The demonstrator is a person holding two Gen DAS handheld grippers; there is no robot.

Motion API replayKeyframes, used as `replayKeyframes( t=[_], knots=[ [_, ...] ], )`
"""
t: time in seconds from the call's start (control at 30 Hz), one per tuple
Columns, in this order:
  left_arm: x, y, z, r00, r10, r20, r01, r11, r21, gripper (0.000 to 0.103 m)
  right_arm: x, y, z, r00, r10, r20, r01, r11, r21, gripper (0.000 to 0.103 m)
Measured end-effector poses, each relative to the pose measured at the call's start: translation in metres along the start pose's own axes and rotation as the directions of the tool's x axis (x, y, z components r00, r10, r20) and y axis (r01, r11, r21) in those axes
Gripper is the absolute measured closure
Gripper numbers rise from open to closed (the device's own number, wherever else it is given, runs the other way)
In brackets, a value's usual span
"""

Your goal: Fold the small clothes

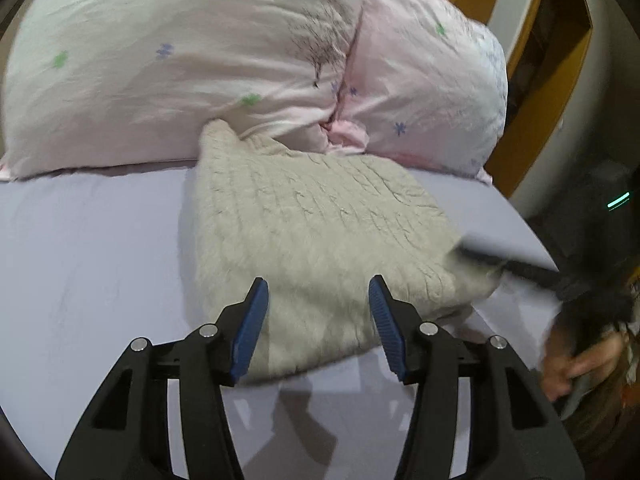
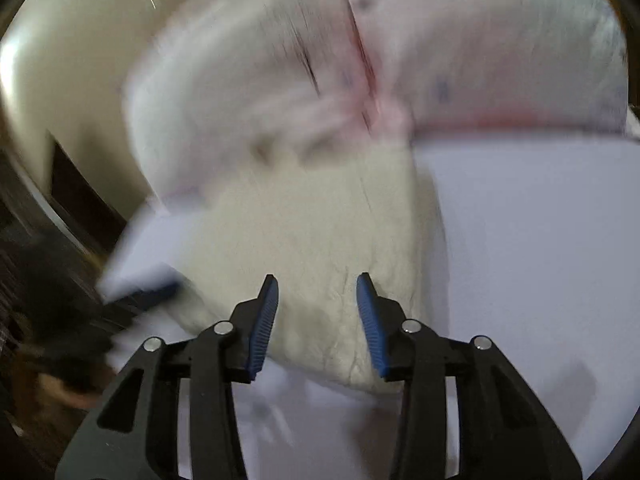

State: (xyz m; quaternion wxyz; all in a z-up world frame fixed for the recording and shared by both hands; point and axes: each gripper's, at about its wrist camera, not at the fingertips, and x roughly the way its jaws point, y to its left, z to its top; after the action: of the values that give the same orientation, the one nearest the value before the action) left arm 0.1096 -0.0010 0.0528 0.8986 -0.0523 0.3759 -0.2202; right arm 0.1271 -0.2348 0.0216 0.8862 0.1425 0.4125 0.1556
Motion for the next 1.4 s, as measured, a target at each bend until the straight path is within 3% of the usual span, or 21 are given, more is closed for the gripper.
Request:
replayKeyframes(
  t=[0.03, 0.1, 0.17, 0.2, 0.23, 0.27, 0.33, 0.43, 0.57, 0.73, 0.9, 1.4],
  knots=[
    [-0.008, 0.001, -0.006, 0.999, 0.035, 0.009, -0.035, 0.999, -0.012, 0.038, 0.01, -0.009, -0.007, 1.0, 0.022, -0.016, -0.022, 0.999, 0.024, 0.071],
    [-0.021, 0.004, -0.018, 0.991, 0.131, 0.02, -0.13, 0.991, -0.029, 0.014, -0.009, -0.011, -0.014, 0.999, 0.04, 0.027, -0.041, 0.999, 0.036, 0.07],
    [-0.029, 0.009, -0.029, 0.98, 0.194, 0.033, -0.192, 0.98, -0.044, 0.009, -0.035, -0.009, -0.024, 0.994, 0.059, 0.087, -0.062, 0.997, 0.036, 0.04],
    [-0.03, 0.011, -0.035, 0.976, 0.215, 0.026, -0.214, 0.976, -0.05, 0.007, -0.047, -0.007, -0.031, 0.991, 0.056, 0.124, -0.059, 0.998, 0.021, 0.013],
    [-0.029, 0.012, -0.039, 0.973, 0.23, 0.015, -0.229, 0.972, -0.051, 0.005, -0.058, -0.007, -0.038, 0.988, 0.032, 0.152, -0.033, 0.999, 0.005, 0.004],
    [-0.024, 0.013, -0.042, 0.968, 0.252, -0.002, -0.252, 0.967, -0.042, 0.004, -0.065, -0.002, -0.045, 0.983, -0.009, 0.186, 0.012, 1.0, -0.013, 0.002],
    [-0.016, 0.013, -0.045, 0.957, 0.288, -0.024, -0.289, 0.957, -0.026, 0.003, -0.067, 0.008, -0.056, 0.972, -0.104, 0.212, 0.115, 0.993, -0.039, 0.002],
    [-0.002, 0.01, -0.047, 0.945, 0.324, -0.054, -0.324, 0.946, 0.005, 0.001, -0.047, 0.019, -0.06, 0.954, -0.252, 0.161, 0.268, 0.96, -0.082, 0.002],
    [0.008, 0.007, -0.054, 0.935, 0.347, -0.07, -0.345, 0.938, 0.037, 0.001, -0.015, 0.026, -0.06, 0.959, -0.277, 0.054, 0.281, 0.953, -0.112, 0.002],
    [0.015, 0.007, -0.057, 0.918, 0.38, -0.109, -0.376, 0.925, 0.06, 0.001, 0.015, 0.034, -0.065, 0.934, -0.358, -0.021, 0.351, 0.925, -0.146, 0.002],
    [0.019, 0.011, -0.058, 0.917, 0.372, -0.144, -0.369, 0.928, 0.048, 0.001, 0.016, 0.034, -0.068, 0.93, -0.366, -0.02, 0.36, 0.921, -0.147, 0.002],
    [0.018, 0.011, -0.059, 0.92, 0.365, -0.145, -0.363, 0.931, 0.045, 0.001, 0.016, 0.035, -0.069, 0.932, -0.363, -0.021, 0.355, 0.922, -0.155, 0.002]
  ],
)
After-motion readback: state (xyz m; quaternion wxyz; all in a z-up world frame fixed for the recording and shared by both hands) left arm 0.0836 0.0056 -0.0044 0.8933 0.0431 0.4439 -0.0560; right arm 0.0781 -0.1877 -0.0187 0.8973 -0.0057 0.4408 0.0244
